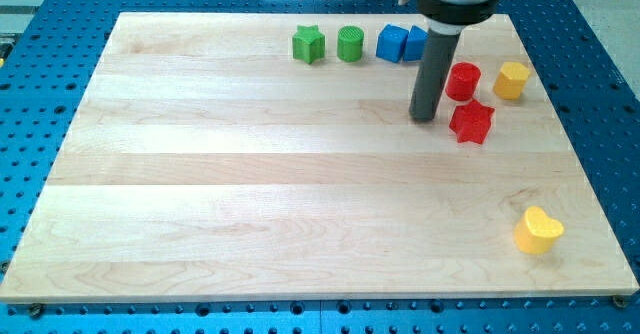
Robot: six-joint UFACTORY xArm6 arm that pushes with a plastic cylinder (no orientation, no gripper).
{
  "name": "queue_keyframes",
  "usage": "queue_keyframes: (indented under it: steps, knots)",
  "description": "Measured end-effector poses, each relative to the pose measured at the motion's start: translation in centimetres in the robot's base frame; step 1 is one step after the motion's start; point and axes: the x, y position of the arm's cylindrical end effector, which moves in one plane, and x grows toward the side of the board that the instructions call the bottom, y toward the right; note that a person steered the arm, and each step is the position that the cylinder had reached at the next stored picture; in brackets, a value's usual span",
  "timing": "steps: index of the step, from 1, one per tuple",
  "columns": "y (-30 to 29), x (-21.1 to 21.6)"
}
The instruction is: Move the red blocks near the yellow heart
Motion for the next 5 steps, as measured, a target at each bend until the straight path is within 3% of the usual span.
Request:
queue_keyframes:
  steps: [1,2,4,5]
  knots:
    - [2.8,0.2]
    - [3.1,6.6]
    - [3.8,3.7]
    - [4.9,7.5]
